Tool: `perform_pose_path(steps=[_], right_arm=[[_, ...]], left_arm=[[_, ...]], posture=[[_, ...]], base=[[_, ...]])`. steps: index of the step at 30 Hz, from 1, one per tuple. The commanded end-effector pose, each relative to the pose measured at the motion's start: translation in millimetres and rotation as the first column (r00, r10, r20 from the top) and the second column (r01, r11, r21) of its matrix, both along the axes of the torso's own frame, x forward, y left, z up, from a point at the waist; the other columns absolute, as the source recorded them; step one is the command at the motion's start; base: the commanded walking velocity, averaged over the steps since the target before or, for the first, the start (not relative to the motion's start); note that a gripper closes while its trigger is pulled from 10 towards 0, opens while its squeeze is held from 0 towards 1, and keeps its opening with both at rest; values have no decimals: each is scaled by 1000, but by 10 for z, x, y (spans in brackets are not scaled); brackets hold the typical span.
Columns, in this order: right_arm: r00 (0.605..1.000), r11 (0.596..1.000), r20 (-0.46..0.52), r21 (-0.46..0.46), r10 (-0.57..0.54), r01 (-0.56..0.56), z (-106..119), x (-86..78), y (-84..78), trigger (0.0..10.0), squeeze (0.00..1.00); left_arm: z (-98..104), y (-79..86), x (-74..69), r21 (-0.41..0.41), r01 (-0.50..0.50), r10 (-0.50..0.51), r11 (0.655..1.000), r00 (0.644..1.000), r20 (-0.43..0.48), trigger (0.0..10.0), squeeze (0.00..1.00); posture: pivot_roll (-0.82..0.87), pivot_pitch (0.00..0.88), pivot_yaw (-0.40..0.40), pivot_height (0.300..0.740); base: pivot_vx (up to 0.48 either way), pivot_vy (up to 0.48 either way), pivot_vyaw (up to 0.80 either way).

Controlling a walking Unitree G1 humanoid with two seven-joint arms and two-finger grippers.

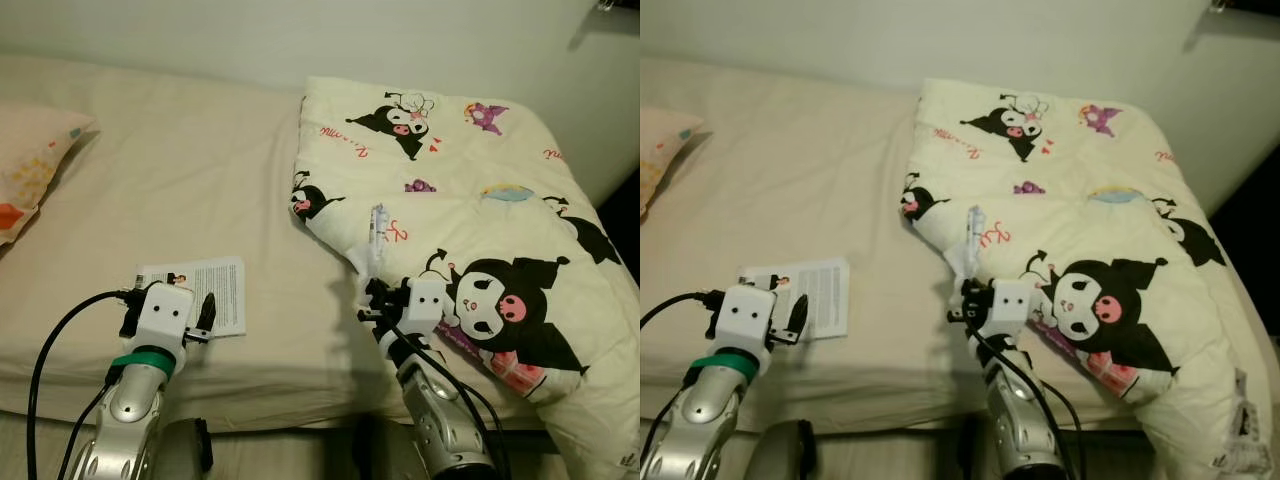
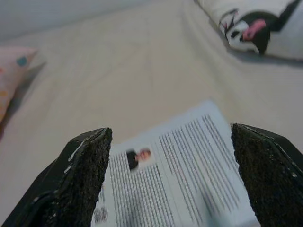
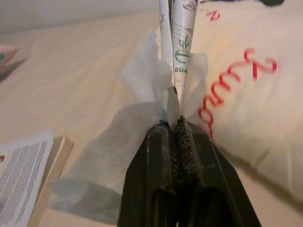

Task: Clean up the room

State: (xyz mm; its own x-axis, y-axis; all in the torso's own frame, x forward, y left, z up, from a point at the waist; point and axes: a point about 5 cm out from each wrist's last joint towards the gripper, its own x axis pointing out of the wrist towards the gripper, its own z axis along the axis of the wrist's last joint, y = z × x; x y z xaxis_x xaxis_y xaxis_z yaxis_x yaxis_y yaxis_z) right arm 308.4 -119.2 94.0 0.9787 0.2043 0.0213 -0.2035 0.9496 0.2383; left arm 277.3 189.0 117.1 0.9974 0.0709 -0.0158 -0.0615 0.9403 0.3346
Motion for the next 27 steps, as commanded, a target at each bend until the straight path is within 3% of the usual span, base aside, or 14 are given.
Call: perform_pose_path(steps=[1,10,19,27], right_arm=[[1000,1000,-16,-1,-5,5,-13,12,-33,10000,0],[1000,1000,-25,-23,19,-19,-15,48,-12,10000,0],[999,1000,-30,-19,22,-23,1,79,50,10000,0],[999,1000,-50,-12,-5,5,-29,74,82,10000,0]], left_arm=[[-20,-32,5,9,7,-7,1000,1000,-1,10000,0],[-58,5,5,-35,-25,24,999,1000,-13,10000,0],[-98,49,57,-23,-41,41,999,999,-32,10000,0],[-204,123,-36,-47,-87,84,995,995,-58,10000,0]], posture=[[162,0,-106,630],[124,0,-94,665],[147,0,-97,700],[150,0,-104,735]], base=[[0,0,0],[0,0,0],[0,0,0],[0,0,0]])
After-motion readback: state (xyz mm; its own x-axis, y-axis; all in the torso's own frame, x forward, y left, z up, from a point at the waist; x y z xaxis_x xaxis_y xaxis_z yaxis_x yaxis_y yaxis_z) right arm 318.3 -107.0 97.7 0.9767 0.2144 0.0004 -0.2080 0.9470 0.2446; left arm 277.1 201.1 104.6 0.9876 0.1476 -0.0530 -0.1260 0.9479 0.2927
